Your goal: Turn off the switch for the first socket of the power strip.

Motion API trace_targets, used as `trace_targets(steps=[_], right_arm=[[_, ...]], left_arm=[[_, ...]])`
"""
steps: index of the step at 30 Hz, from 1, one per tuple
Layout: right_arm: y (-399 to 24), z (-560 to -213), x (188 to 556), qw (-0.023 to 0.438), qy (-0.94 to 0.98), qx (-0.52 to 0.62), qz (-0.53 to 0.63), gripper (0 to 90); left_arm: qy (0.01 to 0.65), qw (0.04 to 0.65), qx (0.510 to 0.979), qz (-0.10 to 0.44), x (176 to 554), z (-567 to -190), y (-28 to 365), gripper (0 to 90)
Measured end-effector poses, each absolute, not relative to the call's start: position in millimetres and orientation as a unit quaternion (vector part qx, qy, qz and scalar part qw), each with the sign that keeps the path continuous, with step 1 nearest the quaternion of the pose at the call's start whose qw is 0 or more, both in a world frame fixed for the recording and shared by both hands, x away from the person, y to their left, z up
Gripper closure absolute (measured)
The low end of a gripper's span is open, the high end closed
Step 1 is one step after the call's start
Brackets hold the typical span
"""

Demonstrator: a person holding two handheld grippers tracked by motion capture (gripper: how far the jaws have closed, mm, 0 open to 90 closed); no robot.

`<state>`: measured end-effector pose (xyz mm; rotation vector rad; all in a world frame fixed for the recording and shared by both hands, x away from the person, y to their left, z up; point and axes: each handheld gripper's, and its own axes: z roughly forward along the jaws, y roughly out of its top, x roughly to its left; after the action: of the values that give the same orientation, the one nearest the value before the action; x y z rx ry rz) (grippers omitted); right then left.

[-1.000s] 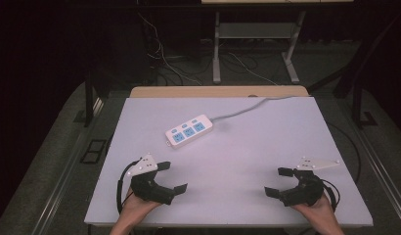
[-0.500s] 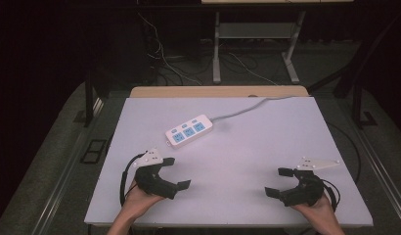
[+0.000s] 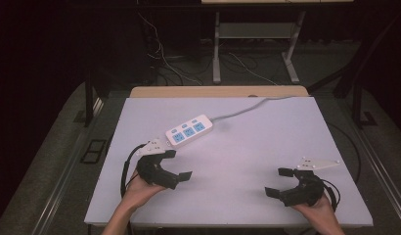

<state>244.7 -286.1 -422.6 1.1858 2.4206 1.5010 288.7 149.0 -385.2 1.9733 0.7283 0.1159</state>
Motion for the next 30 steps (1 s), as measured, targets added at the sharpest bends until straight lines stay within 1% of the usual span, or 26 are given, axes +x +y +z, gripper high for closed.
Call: trace_targets(steps=[30], right_arm=[[-286, -423, 245, 0.027, 0.784, 0.383, 0.488, 0.3]], left_arm=[[0.281, 0.464, 0.838, 0.056, 328, -354, 140, 0.5]])
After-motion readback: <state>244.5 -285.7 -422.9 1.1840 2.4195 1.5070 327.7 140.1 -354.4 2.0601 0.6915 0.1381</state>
